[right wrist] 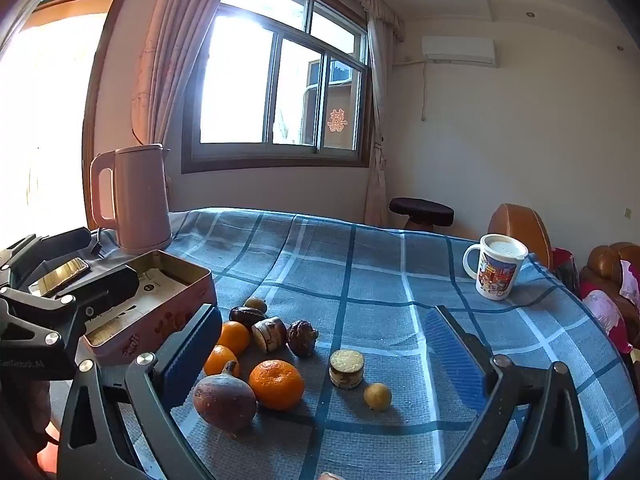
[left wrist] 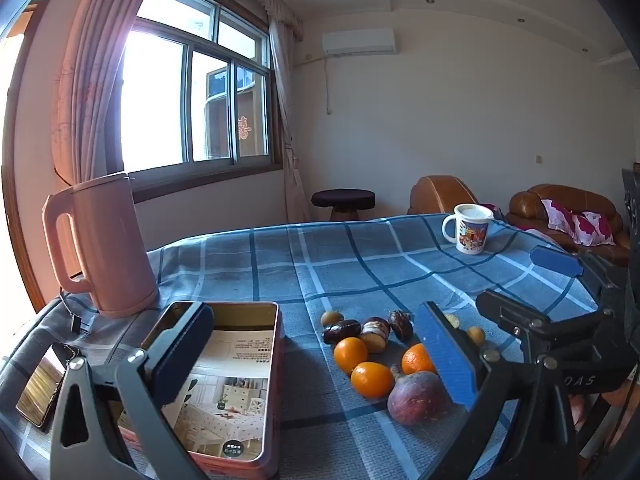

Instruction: Organize fruits

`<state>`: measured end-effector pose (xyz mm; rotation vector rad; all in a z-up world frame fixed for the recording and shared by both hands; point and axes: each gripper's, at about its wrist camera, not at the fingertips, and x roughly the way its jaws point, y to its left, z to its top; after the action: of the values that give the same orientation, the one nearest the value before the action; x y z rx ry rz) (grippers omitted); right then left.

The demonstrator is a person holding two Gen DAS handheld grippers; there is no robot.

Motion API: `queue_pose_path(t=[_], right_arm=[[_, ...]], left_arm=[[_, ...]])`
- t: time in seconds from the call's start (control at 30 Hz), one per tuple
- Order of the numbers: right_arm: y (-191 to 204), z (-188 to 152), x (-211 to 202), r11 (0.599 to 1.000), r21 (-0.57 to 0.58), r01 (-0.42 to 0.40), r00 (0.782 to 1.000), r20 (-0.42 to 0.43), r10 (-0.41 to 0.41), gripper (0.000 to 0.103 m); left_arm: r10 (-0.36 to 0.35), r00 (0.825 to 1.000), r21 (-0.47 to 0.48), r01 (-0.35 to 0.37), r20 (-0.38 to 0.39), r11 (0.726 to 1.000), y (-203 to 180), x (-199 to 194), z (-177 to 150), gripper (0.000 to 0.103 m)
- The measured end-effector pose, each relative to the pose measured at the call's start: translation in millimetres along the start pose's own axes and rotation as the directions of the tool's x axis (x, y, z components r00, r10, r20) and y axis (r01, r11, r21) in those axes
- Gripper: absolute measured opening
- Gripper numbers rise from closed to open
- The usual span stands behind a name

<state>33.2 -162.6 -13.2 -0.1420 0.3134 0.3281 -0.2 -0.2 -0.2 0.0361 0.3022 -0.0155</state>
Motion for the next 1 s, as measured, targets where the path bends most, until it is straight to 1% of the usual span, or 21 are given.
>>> queue_pose_path(t=[0.2,0.23,0.43,0.47,1.0], right_arm=[[2.3,-3.6,2.3,1.0,0.002,0.004,1.0,-0.008,-0.004,0.102],[-4.8,-1.3,-2.4,1.0,0.014,0.004,1.0,-0.006,-0.004,0.102],[-7.7,3.7,-2.3,1.0,0.015,0.003,1.0,-0.004,-0.003,0.102],[-6.5,-2.2,-1.6,1.0,0.019,0.005,1.0,-0.002,-0.005,0.102],[-4.9,-0.8,-2.1,1.0,0.022,0.008,1.0,-0.004,-0.008,0.102]], left_arm=[[0.0,1.0,-0.004,0.0,-0.006,1.0,-1.6,2.0,-2.2,0.103],[0.0,1.0,-0.005,-0.001,-0.005,1.0,-1.5,1.9,-3.2,0.103],[0.004,1.0,-0.021,-0.004,-0.014,1.0,3.7,2.9,-4.0,0.103],[0.005,1.0,-0.02,-0.005,-0.013,1.0,3.8,2.5,-4.1,0.103],[0.005,1.0,-0.024,-0.006,-0.021,1.0,6.5,4.7,-6.1,0.103]])
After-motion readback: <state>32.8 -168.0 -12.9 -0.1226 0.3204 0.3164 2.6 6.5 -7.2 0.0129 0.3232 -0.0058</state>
